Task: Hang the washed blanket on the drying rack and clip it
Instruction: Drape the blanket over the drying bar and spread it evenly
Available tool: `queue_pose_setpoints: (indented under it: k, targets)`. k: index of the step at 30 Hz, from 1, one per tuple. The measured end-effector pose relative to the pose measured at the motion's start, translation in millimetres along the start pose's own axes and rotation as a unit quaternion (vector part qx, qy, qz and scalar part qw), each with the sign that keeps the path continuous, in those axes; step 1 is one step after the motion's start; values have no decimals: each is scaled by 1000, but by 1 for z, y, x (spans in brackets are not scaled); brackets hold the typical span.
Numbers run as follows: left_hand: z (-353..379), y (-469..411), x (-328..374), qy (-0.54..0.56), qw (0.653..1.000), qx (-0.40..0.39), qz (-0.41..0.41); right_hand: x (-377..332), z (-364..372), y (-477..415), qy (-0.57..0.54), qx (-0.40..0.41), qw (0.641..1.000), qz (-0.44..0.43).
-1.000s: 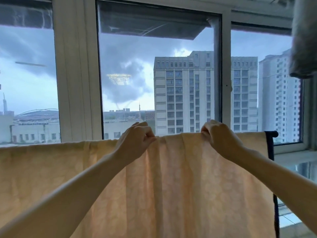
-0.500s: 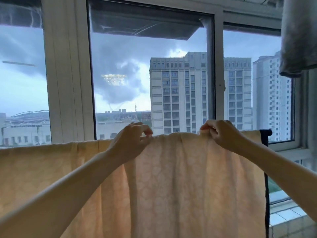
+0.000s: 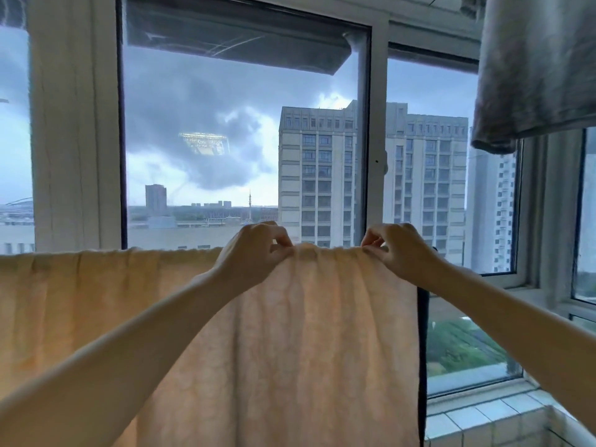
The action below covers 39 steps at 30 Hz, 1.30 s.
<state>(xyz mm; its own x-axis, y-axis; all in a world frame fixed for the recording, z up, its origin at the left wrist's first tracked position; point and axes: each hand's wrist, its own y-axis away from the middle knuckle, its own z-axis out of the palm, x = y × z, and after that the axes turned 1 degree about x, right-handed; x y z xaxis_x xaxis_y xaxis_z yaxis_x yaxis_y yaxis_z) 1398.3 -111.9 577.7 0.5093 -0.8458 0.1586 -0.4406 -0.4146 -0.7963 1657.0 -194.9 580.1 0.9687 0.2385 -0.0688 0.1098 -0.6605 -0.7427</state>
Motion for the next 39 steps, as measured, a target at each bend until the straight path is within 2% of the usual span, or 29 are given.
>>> queue_pose_setpoints:
  k: [4,7,12,14,19,21,24,29,31,35,39]
  targets:
    - [5,-3,11,-21,998,44,-40,15,-5,3,22,4,1000,-9]
    - [4,-3,10,-28,993,90,-71,38,-17,9,26,24,999,33]
    - [3,4,9,-56,984,116,-119,54,-24,18,0,23,999,45]
    - [6,5,13,-43,987,103,-119,51,-24,19,-9,7,999,37]
    - [24,-3,40,-34,999,-17,-32,50,-20,22,-29,-27,999,20]
    - [31,-9,45,-28,999,-26,-12,51,-19,23,-35,-33,999,14]
    - [28,-15,41,-18,999,-4,-32,53,-18,24,-33,-20,999,9]
    - [2,-1,15,-94,992,15,-87,55,-16,24,-13,-21,999,22]
    - [-8,4,7,-88,991,3,-100,49,-14,20,-16,-30,999,26]
    - [-15,4,5,-11,995,-47,-89,18,-7,7,-63,-42,997,-26]
    - [-25,6,-5,-2,994,-63,-90,-17,12,-7,-90,-57,990,-87]
